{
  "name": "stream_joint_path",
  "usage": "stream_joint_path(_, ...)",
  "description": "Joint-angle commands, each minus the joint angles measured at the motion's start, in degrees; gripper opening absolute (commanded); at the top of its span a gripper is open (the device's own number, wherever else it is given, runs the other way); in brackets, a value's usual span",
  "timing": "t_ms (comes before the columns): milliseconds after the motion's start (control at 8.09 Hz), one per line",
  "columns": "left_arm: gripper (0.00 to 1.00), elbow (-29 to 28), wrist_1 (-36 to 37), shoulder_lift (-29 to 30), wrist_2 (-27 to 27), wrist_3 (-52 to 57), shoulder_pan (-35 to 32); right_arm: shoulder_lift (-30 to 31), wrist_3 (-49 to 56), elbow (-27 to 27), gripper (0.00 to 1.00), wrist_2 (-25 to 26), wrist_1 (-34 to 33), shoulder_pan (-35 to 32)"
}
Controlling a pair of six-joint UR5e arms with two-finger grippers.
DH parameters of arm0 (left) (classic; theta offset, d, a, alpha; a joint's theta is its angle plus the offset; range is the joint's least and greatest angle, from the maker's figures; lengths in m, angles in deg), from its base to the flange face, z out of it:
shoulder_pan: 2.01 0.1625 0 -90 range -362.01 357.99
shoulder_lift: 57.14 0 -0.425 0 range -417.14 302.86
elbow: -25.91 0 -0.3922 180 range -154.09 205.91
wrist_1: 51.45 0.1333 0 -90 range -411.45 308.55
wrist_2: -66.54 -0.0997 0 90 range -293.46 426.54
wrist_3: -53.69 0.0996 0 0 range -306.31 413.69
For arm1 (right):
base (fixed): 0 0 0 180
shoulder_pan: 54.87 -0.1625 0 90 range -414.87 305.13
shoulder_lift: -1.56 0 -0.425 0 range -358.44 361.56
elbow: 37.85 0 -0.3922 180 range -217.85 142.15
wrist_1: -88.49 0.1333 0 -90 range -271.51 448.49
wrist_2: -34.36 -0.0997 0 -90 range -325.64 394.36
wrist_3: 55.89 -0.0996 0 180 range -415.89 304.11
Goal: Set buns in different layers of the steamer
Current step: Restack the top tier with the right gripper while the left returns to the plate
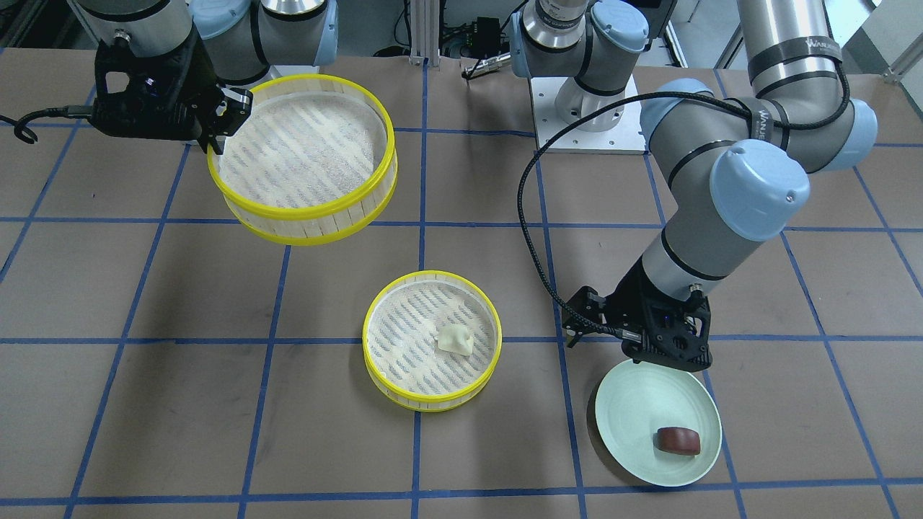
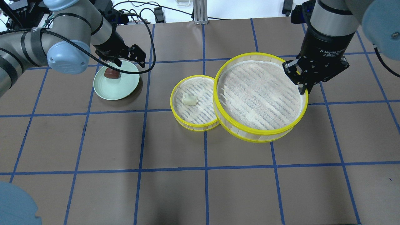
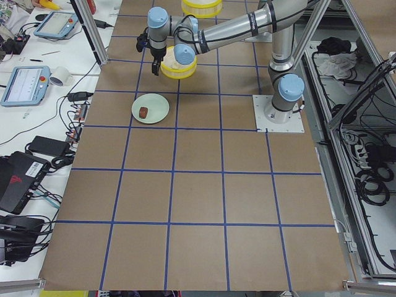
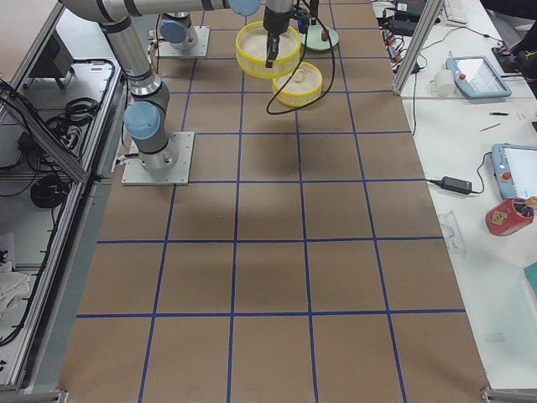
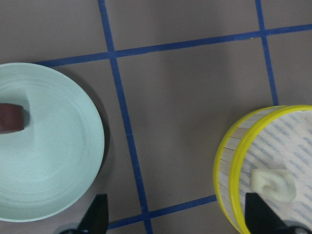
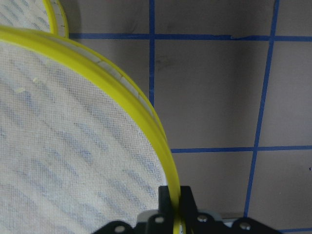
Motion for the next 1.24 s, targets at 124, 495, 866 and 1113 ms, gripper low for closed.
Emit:
stream_joint_path(124,1.00,0.0,2.0,2.5,-2.2,2.3,3.4,-1.2,0.0,0.1,0.04,0.3,-0.4,0.1)
stream_joint_path(495,1.00,0.1,7.5,7.4,-4.3,2.7,6.3,-2.8,0.0,0.6,0.04,-0.1,-2.8,-0.3)
stream_joint_path(866,1.00,0.1,10.6,9.6,-4.4,10.3,7.8,-6.3,-1.0,2.2,0.04,-2.6,-6.5,-1.8)
stream_joint_path(1113,1.00,0.2,10.7,11.8,-7.4,17.1,7.8,-11.7,-4.9,2.3,0.04,-2.4,-12.2,-5.4)
